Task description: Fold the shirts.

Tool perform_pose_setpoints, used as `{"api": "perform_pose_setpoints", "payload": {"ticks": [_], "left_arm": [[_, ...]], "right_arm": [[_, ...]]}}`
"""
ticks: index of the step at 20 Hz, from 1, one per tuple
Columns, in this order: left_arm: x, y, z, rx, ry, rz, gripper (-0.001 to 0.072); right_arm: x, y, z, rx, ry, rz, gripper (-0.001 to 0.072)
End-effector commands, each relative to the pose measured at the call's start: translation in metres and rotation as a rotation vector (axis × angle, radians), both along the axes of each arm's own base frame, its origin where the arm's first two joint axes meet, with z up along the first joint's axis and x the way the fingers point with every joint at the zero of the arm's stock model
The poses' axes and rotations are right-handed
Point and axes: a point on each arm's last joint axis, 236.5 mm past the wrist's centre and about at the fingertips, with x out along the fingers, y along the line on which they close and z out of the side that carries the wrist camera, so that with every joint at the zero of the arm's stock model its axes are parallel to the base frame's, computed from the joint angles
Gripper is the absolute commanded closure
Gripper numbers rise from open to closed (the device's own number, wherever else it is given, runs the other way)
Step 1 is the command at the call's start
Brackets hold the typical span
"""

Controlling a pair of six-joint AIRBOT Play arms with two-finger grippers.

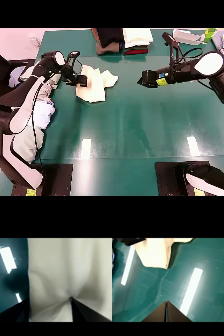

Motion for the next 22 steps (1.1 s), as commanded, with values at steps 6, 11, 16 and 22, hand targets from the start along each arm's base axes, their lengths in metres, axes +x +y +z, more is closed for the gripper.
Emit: {"api": "perform_pose_setpoints", "payload": {"ticks": [6, 11, 16, 22], "left_arm": [[0.027, -0.010, 0.127, -0.057, -0.226, -0.029, 0.0681], [-0.029, -0.001, 0.342, -0.128, -0.672, -0.054, 0.0681], [-0.112, -0.055, 0.380, -0.174, -0.710, -0.244, 0.0681], [-0.149, -0.150, 0.254, -0.132, -0.462, -0.533, 0.0477]], "right_arm": [[0.006, 0.001, 0.071, 0.031, -0.131, 0.021, 0.0692], [0.017, -0.031, 0.154, 0.053, -0.295, -0.038, 0.0692], [0.026, -0.060, 0.186, 0.055, -0.369, -0.111, 0.0692], [0.024, -0.061, 0.186, 0.050, -0.362, -0.107, 0.0692]]}}
